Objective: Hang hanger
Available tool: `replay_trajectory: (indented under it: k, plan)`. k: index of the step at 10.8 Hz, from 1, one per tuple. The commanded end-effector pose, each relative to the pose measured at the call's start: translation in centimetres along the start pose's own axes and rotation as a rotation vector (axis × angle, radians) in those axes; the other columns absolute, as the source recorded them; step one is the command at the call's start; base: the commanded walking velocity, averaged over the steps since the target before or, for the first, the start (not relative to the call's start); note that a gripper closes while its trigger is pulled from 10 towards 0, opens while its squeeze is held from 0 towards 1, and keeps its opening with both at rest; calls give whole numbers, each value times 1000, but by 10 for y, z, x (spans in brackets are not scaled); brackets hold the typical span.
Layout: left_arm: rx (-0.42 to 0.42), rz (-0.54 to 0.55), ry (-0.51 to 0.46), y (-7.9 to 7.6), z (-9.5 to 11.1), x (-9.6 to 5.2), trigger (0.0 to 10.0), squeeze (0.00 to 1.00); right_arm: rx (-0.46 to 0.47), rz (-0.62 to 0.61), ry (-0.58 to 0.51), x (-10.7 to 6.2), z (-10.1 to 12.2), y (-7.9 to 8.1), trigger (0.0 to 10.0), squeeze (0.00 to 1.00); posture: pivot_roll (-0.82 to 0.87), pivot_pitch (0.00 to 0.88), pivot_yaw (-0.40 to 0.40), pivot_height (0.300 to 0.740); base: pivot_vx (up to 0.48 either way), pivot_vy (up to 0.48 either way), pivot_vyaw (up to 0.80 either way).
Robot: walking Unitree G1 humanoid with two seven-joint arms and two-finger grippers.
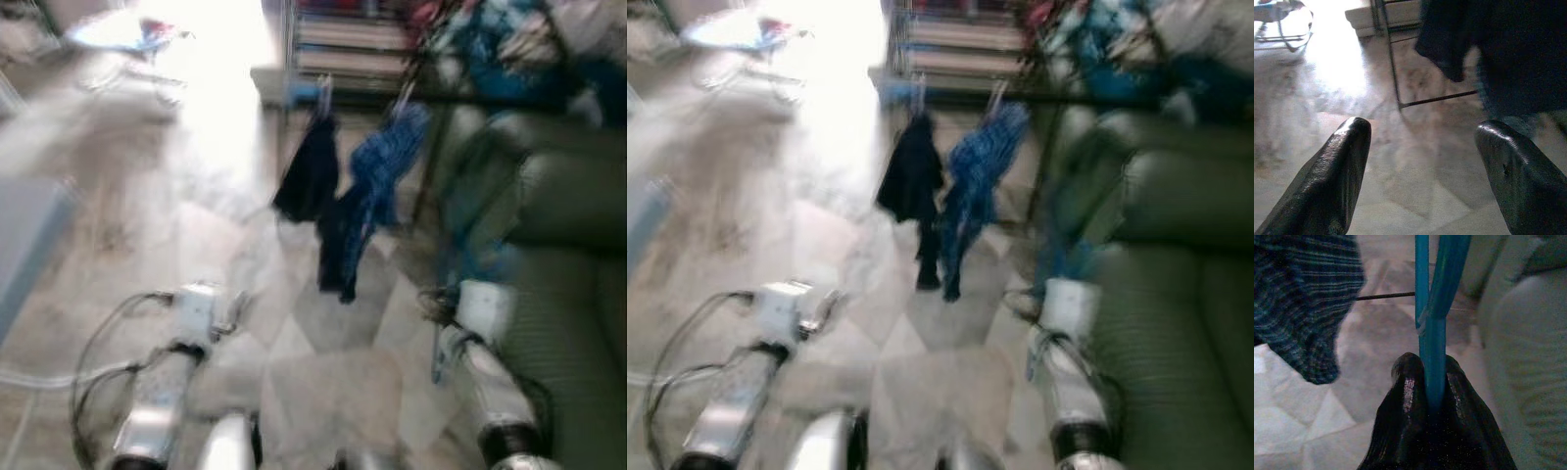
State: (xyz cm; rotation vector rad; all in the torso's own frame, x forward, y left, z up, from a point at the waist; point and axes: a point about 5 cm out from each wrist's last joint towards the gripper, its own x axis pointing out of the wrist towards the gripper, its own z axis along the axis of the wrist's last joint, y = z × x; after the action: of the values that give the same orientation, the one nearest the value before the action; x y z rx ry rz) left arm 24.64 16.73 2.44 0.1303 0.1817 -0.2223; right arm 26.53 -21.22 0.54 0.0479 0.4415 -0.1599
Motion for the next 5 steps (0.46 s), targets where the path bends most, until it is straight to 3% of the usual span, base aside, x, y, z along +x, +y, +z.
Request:
replay_trajectory:
  k: [1,3,5]
  plan:
    - [-3,-33,-5,-11,1,2,10000,0,-28,-33,-17,-2,1,-16,10000,0,-39,138,-51,740,480,0,0]
    - [1,-37,-8,-11,2,3,10000,0,-105,-37,-131,3,28,-21,10000,0,-39,136,-50,740,480,0,0]
    - [-5,-31,7,-11,1,4,10000,0,-164,11,-178,7,44,-20,10000,0,-39,133,-49,740,476,0,0]
